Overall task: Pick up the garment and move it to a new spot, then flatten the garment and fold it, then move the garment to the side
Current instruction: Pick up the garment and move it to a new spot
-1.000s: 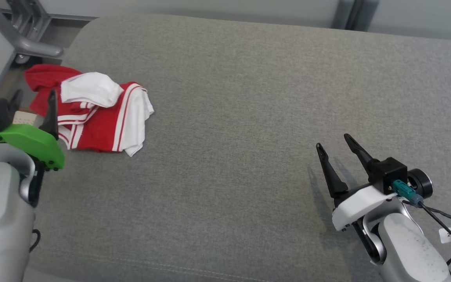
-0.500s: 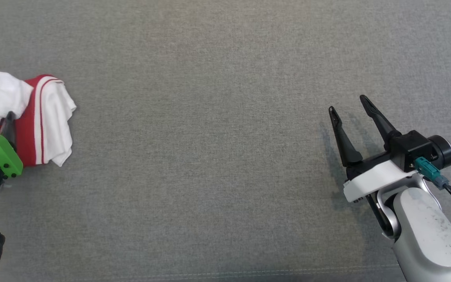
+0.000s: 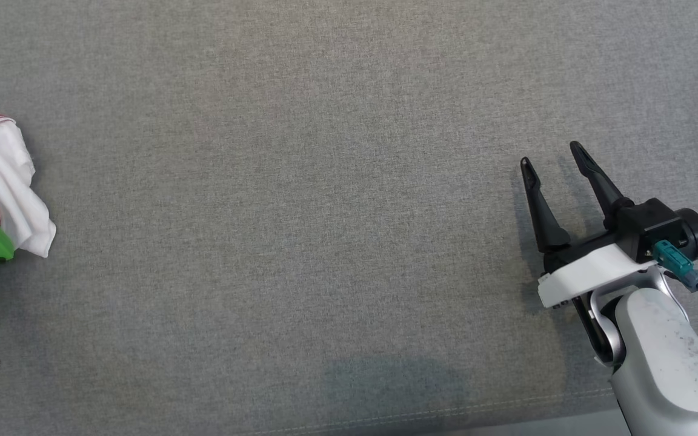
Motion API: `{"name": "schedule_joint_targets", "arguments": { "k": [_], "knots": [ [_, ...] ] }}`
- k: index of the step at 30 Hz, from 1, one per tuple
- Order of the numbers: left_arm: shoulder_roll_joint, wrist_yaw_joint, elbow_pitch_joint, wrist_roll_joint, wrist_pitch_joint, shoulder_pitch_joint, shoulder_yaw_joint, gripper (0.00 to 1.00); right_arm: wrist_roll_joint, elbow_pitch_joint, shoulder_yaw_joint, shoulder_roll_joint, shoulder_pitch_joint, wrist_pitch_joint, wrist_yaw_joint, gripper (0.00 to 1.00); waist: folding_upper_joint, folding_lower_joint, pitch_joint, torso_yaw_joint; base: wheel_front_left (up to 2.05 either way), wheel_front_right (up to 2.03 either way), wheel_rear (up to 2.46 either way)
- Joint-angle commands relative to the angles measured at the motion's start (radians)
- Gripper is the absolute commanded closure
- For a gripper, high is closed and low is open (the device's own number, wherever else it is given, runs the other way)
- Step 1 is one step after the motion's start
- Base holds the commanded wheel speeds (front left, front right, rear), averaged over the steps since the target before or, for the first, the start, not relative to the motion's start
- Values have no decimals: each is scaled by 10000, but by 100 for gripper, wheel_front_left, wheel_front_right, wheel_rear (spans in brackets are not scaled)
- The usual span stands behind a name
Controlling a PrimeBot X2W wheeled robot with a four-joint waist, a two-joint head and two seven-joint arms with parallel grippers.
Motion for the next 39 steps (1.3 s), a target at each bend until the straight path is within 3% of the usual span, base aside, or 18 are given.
{"name": "schedule_joint_targets", "arguments": {
  "k": [1, 10, 15, 26, 32, 36, 37, 38, 39],
  "knots": [
    [-777, -258, 248, 98, 99, 543, -327, 100, 98, 66, 1, 103, 41, -27, -15, 0, -1, -1, -315, 75, 0, 0, 0],
    [-1076, -465, -388, 199, -1206, 526, -798, 100, 308, 371, 134, 609, 197, -27, -15, 0, -1, -1, -1438, 149, 0, 0, 0],
    [-1486, -470, -1438, 71, -1581, 905, -1626, 100, 433, 554, 240, 904, 296, -28, -15, 0, -1, -1, -2014, -95, 0, 0, 0],
    [-2628, -467, -3524, -666, -1884, 1839, -4133, 100, 673, 719, 284, 1291, 698, -27, -15, 0, -1, -1, -2725, -1529, 0, 0, 0],
    [-3333, -468, -3968, -904, -2047, 1888, -5555, 100, 724, 813, 415, 1364, 850, -27, -15, 0, -1, -1, -2883, -2422, 0, 0, 0],
    [-3497, -464, -3753, -871, -2180, 1659, -5763, 100, 745, 867, 495, 1385, 919, -28, -15, 0, -1, -1, -2938, -2729, 0, 0, 0],
    [-3528, -455, -3564, -899, -2193, 1720, -5771, 77, 762, 898, 520, 1393, 921, -28, -15, 0, -1, -1, -2960, -2768, 0, 0, 0],
    [-3556, -455, -3451, -990, -2203, 1769, -5748, 15, 773, 923, 557, 1404, 922, -28, -15, 0, -1, -1, -2984, -2801, 0, 0, 0],
    [-3533, -455, -3385, -1036, -2210, 1774, -5657, 0, 792, 953, 584, 1414, 924, -28, -14, 0, -1, -1, -3001, -2814, 0, 0, 0]
  ]
}}
